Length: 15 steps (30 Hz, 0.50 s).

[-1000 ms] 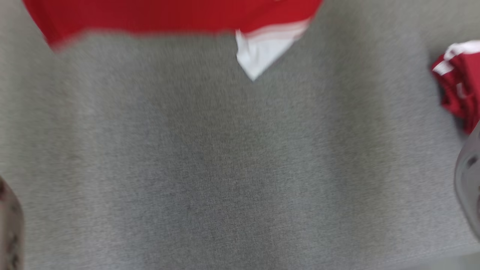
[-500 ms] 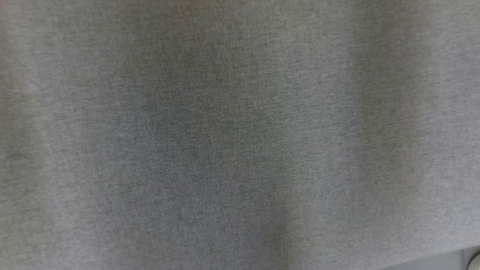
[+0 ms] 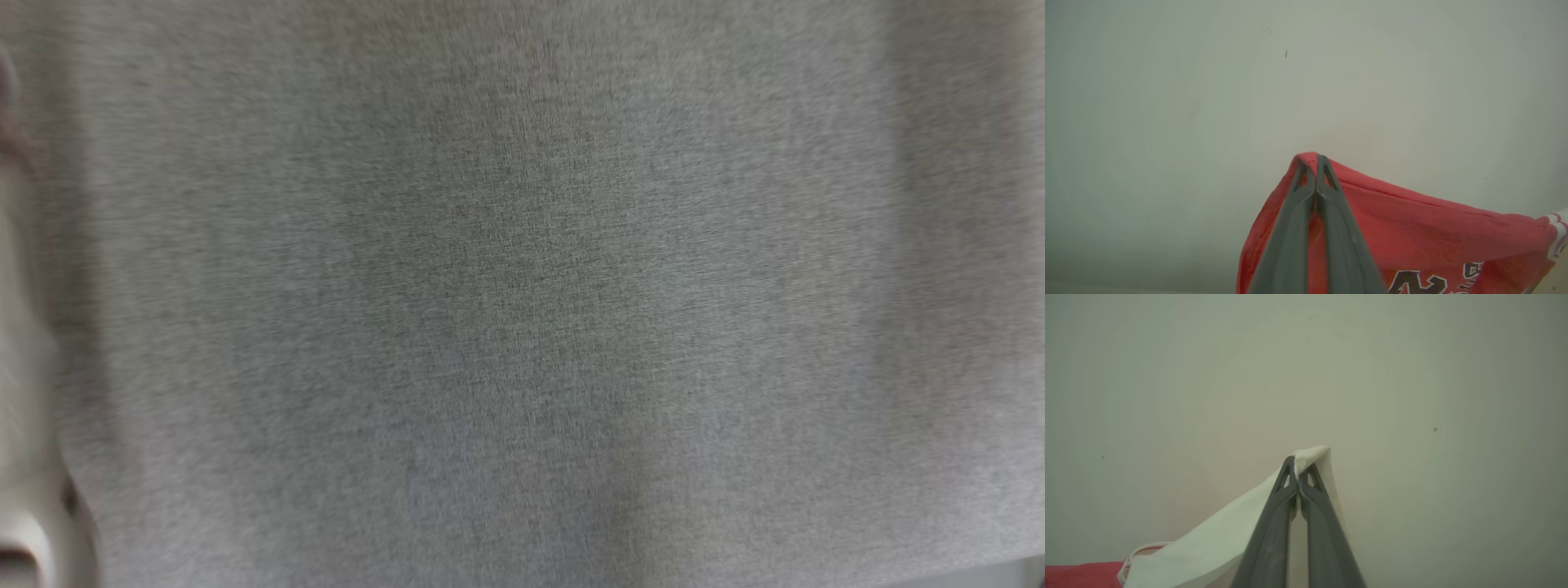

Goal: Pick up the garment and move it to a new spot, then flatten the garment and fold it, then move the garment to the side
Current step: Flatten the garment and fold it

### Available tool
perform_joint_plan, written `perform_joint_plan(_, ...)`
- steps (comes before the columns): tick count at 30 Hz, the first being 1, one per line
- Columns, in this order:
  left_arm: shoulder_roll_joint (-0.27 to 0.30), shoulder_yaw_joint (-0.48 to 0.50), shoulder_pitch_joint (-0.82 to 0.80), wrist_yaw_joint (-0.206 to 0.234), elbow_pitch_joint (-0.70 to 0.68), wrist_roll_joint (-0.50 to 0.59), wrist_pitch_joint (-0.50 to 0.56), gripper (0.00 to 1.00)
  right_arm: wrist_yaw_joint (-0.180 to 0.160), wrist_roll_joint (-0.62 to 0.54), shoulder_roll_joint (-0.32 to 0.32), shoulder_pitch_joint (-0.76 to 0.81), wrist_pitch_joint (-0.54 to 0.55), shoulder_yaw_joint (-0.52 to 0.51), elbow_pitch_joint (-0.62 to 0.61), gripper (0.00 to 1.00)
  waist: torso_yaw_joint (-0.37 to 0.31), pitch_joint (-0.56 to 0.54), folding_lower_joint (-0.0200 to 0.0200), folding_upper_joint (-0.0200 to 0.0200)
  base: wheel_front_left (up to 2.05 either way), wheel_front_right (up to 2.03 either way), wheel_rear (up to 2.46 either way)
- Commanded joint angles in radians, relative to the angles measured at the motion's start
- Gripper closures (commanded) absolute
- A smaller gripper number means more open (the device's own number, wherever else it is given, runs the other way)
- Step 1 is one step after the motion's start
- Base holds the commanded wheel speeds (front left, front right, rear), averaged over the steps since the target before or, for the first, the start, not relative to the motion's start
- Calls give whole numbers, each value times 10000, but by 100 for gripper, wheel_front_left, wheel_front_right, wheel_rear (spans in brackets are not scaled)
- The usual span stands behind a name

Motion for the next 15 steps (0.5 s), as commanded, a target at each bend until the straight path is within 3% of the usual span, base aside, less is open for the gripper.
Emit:
perform_joint_plan(1,70,10,198,1,-77,-43,-6,100,-30,54,-130,204,61,-1,-73,100,216,-568,-1,-2,0,0,0)
perform_joint_plan(7,-130,-285,3129,5,-321,-761,-6,100,-28,338,-507,3803,2212,-62,-1492,100,423,-2071,-1,-2,0,0,0)
perform_joint_plan(15,-319,-860,6257,4,-332,-778,-7,100,-28,-649,-97,8534,6048,-1130,-4558,100,471,-3696,-1,-2,0,0,0)
